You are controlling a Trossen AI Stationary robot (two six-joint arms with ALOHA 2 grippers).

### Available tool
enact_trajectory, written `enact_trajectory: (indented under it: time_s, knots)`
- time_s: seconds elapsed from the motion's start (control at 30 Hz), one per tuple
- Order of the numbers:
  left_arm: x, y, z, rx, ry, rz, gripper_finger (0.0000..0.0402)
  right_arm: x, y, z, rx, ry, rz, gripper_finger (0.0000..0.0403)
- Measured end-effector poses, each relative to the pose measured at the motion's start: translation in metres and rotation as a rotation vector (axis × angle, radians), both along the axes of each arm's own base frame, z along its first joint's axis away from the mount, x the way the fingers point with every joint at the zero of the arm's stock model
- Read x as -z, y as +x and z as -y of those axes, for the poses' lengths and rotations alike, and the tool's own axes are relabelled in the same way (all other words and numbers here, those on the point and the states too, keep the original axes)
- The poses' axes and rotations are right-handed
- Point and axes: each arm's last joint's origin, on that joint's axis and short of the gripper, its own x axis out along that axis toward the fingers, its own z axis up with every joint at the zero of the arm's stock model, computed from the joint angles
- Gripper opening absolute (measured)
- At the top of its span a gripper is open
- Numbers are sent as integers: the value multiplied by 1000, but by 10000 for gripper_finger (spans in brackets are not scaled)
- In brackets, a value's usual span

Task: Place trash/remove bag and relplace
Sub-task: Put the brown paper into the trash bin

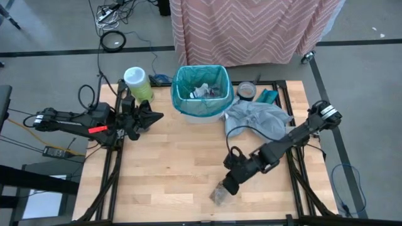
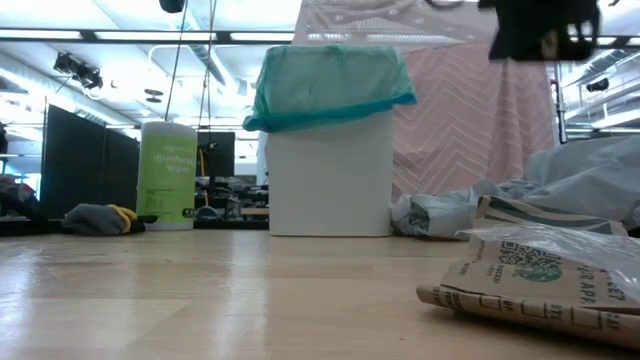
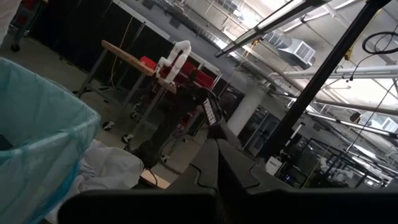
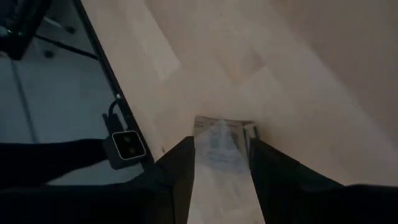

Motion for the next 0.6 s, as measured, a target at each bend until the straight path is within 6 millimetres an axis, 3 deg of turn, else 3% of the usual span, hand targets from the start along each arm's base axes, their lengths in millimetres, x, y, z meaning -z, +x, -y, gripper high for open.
enact_trajectory:
  time_s: [0.17,0.37,0.6]
  knots:
    - [0,0,0,1,-3,2,6,27,-4,0,41,66,20,152]
    - [0,0,0,2,-6,0,6,47,-11,5,40,36,-12,155]
    - [0,0,0,2,-6,-4,6,56,-15,8,30,14,-20,156]
